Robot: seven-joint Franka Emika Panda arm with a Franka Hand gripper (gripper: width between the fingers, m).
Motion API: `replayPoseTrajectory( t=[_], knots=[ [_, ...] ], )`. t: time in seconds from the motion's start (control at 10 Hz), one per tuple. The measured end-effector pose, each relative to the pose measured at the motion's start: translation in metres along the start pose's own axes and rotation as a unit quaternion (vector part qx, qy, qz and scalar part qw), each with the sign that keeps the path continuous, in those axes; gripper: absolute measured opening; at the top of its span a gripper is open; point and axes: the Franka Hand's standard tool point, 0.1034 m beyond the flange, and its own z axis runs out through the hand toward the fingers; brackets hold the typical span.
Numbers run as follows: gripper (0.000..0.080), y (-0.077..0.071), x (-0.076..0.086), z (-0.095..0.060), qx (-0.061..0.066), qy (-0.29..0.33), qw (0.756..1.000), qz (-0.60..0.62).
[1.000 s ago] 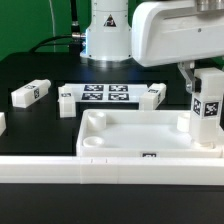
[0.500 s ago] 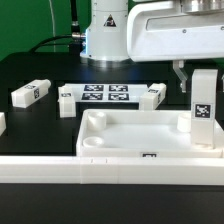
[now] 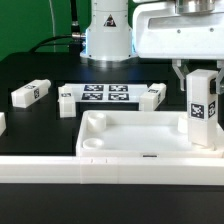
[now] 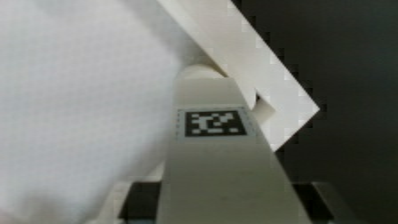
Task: Assemble desk
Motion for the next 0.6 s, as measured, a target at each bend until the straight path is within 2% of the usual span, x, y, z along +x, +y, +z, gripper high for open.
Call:
replayPoseTrajectory(
  t=[0.1,0.3,0.4,0.5,0.6],
  knots=[
    [0.0291,-0.0001,-0.0002,0.0001,0.0,0.0,1.0,-0.024],
    [0.0573,-0.0024,-0.0019,-0.0004,0.0,-0.001,0.999,-0.049],
    [0.0573,-0.0031,-0.0026,-0.0005,0.0,0.0,0.995,-0.096],
    [0.0636,-0.0035,-0.0029,-0.0005,0.0,0.0,0.989,-0.148],
    [0.0645,-0.0035,-0.0028,-0.0006,0.0,0.0,0.984,-0.18]
  ],
)
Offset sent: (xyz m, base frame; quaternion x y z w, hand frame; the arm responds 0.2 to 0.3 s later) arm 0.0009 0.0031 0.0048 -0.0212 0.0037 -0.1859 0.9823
